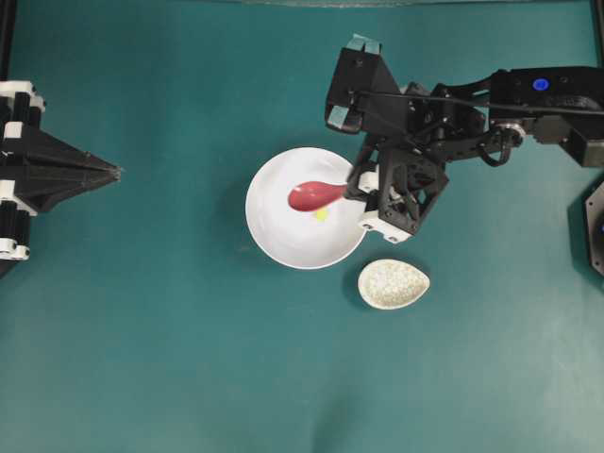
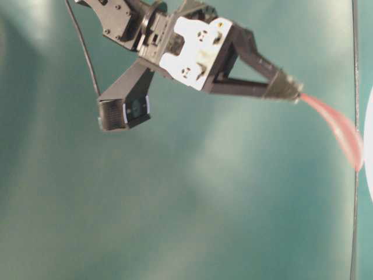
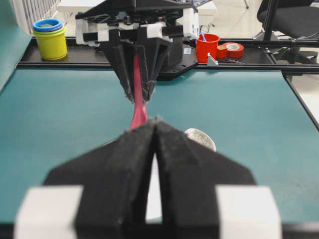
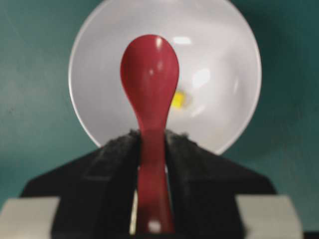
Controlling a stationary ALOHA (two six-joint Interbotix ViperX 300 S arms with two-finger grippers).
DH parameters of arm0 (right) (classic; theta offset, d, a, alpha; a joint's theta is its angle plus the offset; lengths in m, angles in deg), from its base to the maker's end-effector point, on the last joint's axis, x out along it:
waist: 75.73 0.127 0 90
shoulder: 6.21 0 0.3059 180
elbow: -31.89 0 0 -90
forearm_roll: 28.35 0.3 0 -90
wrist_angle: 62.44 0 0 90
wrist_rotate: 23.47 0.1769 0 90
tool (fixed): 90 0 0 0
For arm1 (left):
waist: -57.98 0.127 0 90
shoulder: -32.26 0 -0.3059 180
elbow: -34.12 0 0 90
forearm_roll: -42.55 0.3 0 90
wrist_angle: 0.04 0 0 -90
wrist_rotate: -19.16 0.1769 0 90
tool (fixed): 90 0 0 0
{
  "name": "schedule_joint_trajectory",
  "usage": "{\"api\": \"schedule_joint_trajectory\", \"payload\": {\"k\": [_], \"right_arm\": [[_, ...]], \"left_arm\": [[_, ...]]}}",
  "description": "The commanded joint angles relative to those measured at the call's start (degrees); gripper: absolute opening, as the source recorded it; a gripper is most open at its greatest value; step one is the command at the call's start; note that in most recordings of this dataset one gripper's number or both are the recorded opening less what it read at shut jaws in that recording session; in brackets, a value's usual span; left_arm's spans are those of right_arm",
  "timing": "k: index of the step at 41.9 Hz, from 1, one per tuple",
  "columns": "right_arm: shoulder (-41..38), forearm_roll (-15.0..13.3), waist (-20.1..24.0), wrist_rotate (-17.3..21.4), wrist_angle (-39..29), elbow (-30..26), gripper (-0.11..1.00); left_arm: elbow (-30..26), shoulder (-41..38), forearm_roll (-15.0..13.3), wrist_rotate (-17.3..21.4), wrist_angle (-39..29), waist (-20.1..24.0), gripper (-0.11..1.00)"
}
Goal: Scoop the yellow hexagonal prism block from the bowl with a spoon using the right arm.
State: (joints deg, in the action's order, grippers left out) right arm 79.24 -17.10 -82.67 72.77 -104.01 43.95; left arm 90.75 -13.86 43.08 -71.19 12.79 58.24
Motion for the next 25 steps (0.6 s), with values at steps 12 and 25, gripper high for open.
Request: {"api": "schedule_joint_trajectory", "payload": {"k": [12,25], "right_arm": [[-0.35,0.0,0.0,4.31,-10.81,-3.87,0.24],[-4.83,0.0,0.0,4.92,-21.18,-9.84,0.24]], "left_arm": [[-0.44,-0.53,0.18,-0.09,0.26,0.09,0.0],[-0.44,-0.53,0.18,-0.09,0.26,0.09,0.0]]}}
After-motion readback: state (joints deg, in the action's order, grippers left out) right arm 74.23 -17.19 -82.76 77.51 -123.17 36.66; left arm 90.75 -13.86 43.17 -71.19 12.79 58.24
